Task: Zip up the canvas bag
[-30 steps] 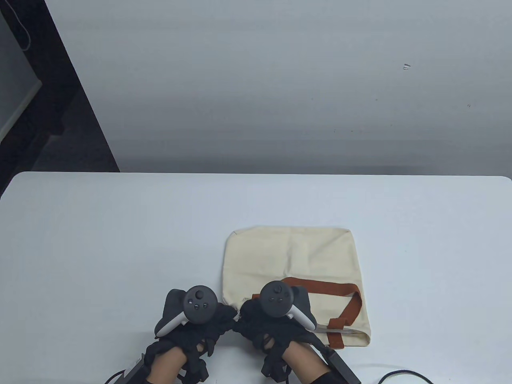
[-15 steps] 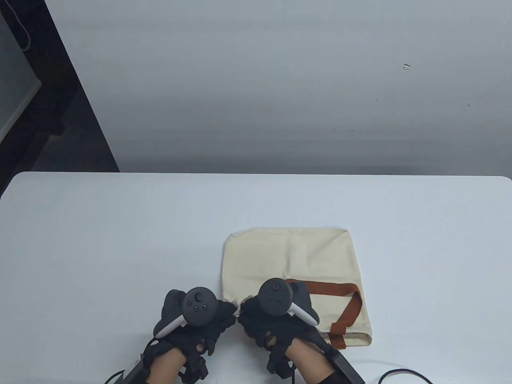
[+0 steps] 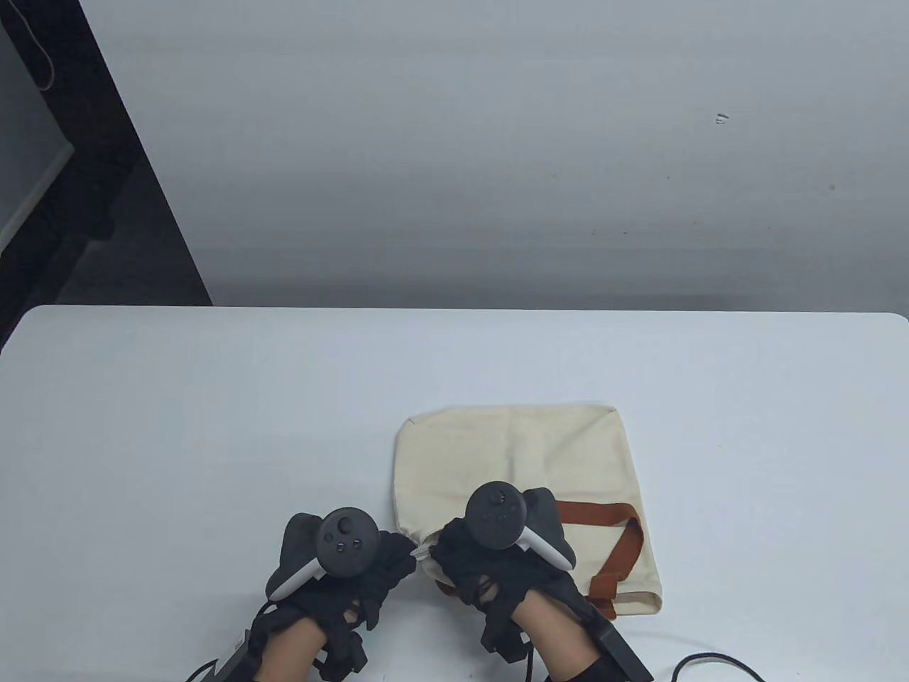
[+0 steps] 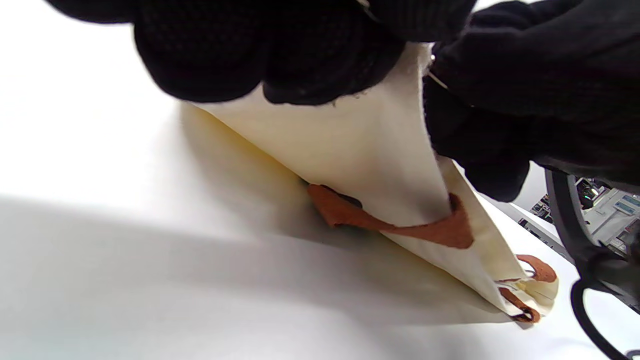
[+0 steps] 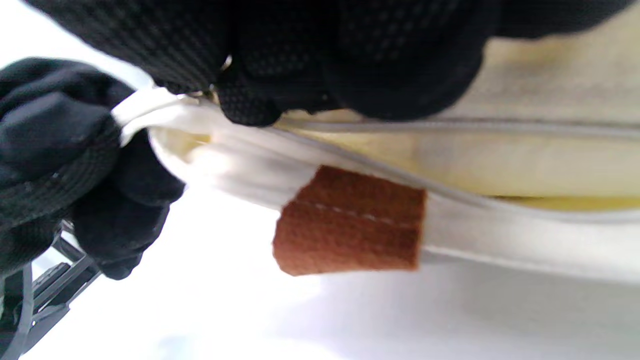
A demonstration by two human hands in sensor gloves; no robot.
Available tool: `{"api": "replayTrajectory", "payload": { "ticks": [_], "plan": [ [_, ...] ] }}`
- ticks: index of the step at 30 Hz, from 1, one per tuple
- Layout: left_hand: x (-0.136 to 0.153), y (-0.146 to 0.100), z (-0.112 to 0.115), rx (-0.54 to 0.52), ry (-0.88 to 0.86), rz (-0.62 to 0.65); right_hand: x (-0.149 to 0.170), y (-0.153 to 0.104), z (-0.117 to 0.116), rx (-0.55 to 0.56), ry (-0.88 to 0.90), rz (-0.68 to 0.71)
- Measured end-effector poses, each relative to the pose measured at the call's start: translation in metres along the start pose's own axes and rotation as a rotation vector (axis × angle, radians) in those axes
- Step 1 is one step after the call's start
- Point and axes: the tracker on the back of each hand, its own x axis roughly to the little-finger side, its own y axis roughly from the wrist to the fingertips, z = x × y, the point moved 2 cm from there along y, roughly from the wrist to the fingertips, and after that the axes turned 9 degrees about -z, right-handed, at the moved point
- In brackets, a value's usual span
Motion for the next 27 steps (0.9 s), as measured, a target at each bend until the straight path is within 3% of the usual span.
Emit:
{"api": "replayTrajectory", "payload": {
  "ticks": [13,27],
  "plan": [
    [0.020,0.003,-0.003,0.023,-0.028,-0.063,0.039,0.006,0.016,0.021,-0.016,-0.181],
    [0.049,0.006,-0.009,0.005,-0.066,-0.172,0.093,0.005,0.045,0.135,-0.078,-0.395]
  ]
}}
